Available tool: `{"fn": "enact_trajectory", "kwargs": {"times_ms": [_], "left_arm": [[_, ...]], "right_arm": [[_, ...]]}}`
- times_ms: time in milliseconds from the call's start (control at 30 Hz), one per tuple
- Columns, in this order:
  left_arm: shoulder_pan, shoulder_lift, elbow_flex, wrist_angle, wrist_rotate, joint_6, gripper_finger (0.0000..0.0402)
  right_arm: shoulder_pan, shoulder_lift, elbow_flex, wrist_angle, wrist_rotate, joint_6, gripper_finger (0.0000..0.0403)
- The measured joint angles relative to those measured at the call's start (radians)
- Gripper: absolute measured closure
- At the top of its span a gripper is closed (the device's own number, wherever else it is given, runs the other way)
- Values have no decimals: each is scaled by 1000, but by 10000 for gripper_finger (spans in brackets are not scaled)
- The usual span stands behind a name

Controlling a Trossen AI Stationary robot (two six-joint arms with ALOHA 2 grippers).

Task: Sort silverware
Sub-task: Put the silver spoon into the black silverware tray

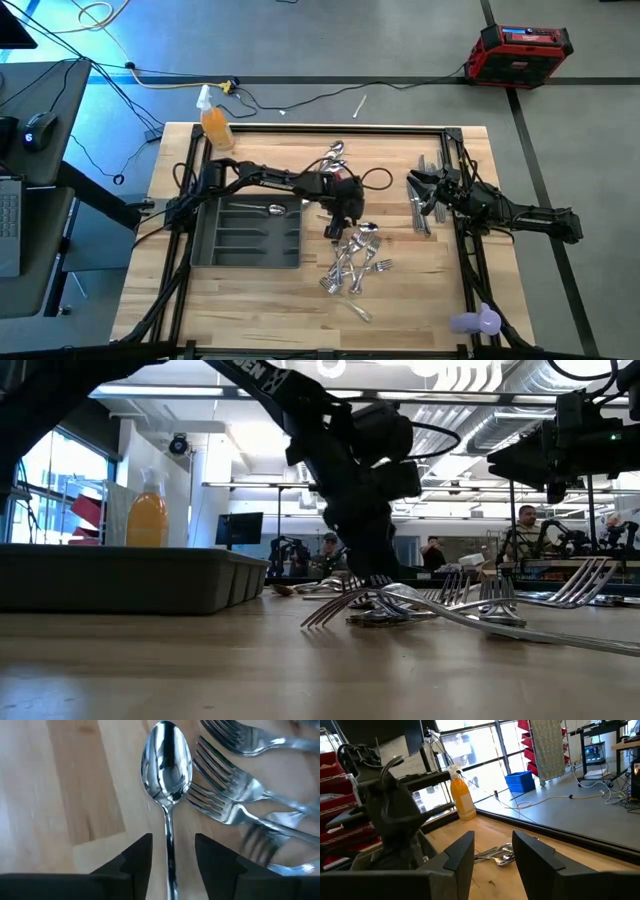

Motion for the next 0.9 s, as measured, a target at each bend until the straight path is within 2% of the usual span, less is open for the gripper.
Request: {"fn": "enact_trajectory", "kwargs": {"times_ms": [167, 267, 433, 633, 900], "left_arm": [[-32, 25, 1, 9, -156, 110, 302], [-39, 37, 3, 15, -178, 128, 323], [-56, 48, 4, 25, -264, 144, 389], [-60, 50, 15, 27, -290, 147, 399], [-45, 1, 122, -149, -300, 134, 401]], "right_arm": [[0, 0, 0, 0, 0, 0, 282], [0, 0, 0, 0, 0, 0, 282], [0, 0, 0, -1, 0, 0, 282], [0, 0, 0, -1, 0, 0, 282], [0, 0, 0, -2, 0, 0, 282]]}}
